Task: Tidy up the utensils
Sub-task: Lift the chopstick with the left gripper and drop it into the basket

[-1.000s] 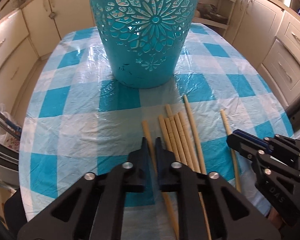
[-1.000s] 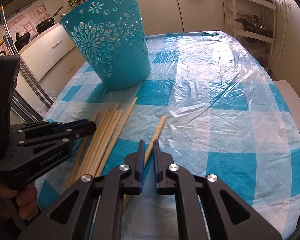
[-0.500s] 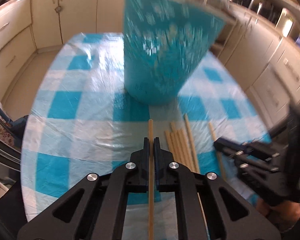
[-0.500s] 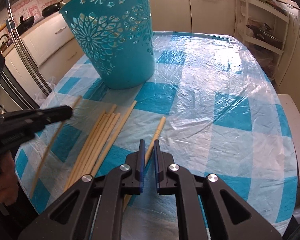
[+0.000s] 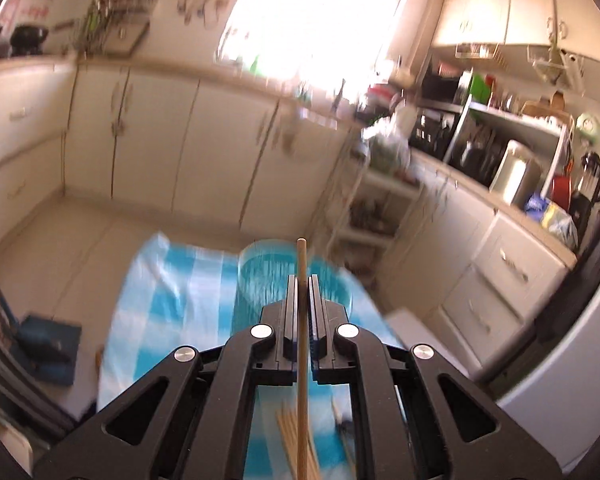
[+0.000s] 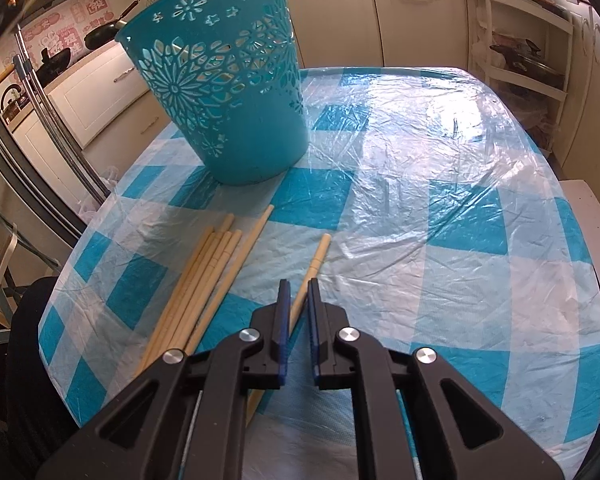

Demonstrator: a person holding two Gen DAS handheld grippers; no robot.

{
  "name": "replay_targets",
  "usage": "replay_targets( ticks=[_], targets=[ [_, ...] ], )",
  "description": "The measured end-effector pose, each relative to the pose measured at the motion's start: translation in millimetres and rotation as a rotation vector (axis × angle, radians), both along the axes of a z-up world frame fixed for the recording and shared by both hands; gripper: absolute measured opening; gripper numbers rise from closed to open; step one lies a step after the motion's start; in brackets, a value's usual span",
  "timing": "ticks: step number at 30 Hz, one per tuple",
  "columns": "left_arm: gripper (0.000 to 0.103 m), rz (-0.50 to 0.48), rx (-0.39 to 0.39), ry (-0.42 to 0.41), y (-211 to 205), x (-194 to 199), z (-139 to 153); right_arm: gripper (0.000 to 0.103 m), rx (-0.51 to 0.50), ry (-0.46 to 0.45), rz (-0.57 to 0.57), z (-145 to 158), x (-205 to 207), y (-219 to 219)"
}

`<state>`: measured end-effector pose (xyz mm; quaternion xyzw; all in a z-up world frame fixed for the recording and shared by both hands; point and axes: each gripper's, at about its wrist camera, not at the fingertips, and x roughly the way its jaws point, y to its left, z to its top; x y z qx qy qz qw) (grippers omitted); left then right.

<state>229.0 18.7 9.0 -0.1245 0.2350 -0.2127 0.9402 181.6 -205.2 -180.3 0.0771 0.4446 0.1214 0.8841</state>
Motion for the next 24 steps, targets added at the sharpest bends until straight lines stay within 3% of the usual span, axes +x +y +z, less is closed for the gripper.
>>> replay_targets(
  ticks=[5, 10, 17, 24],
  targets=[
    [0.005, 0.068, -0.058, -0.111, -14, 35, 32, 0.009, 0.010, 0.000, -0.001, 0, 0, -2],
    [0.005, 0.137, -0.053, -0.192, -33, 67, 48, 0.009, 0.018, 0.000, -0.003, 0, 1, -3],
    [0.005, 0.206, -0.023, -0.219, -54, 112, 33, 0.010, 0.046, 0.003, -0.003, -1, 1, -5],
    [0.005, 0.215, 0.032, -0.206, -64, 124, 5, 0.010, 0.074, 0.009, -0.005, -2, 2, -8]
  ],
)
